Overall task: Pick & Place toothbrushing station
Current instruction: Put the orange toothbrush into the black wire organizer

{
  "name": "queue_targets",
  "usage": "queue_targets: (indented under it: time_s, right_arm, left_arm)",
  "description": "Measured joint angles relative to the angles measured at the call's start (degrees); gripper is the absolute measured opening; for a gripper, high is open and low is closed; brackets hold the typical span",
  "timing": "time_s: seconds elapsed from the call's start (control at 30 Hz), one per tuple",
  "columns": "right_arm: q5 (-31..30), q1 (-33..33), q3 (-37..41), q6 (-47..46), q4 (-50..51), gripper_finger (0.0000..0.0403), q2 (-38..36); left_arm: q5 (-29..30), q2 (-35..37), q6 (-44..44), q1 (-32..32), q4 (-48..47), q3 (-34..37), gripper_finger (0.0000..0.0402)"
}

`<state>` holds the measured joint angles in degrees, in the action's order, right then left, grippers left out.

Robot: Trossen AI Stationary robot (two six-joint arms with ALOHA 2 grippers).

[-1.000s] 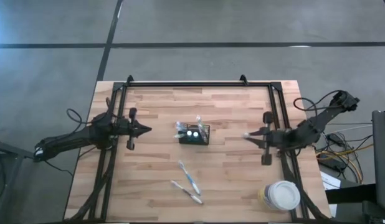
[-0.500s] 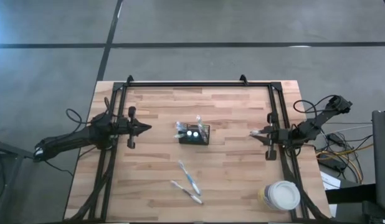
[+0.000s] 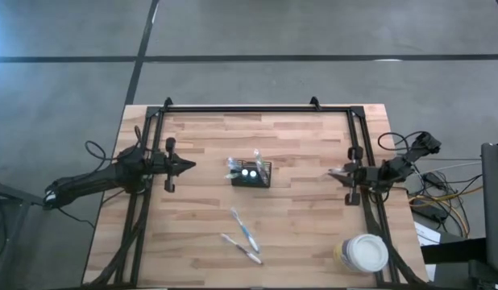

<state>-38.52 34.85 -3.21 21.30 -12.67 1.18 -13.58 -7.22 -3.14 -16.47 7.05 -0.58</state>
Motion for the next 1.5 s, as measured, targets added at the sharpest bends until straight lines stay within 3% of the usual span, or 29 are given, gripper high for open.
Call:
queue_targets:
  time_s: [0.2,0.4,0.83,1.07,1.23,1.33,1.5]
  right_arm:
    - [-0.30,-0.10,0.36,5.85,-4.79,0.0023,-1.03]
    - [1.54,-0.26,-8.79,10.54,-5.76,0.0023,2.59]
    - [2.80,-2.90,-33.89,13.43,-0.80,0.0023,32.32]
    - [20.14,-14.54,-46.35,6.59,5.18,0.0023,44.33]
    - [37.83,-26.92,-50.26,-0.57,5.39,0.0023,52.72]
    - [45.33,-31.97,-48.91,-2.75,-0.01,0.0023,57.69]
    - [50.11,-36.26,-41.77,-4.39,-16.67,0.0023,65.32]
  left_arm:
    - [0.96,0.02,-2.33,0.00,0.04,0.00,0.0007]
    - [3.20,0.00,-2.73,0.00,0.46,-0.01,0.0007]
    - [3.20,0.00,-2.73,0.01,1.01,-0.02,0.0007]
    - [3.19,0.00,-2.82,0.01,1.06,-0.02,0.0007]
    - [3.19,0.00,-2.84,0.02,1.09,-0.02,0.0007]
    - [3.19,0.00,-2.84,0.00,1.07,-0.02,0.0007]
    - [3.18,0.00,-2.84,0.01,0.83,-0.02,0.0007]
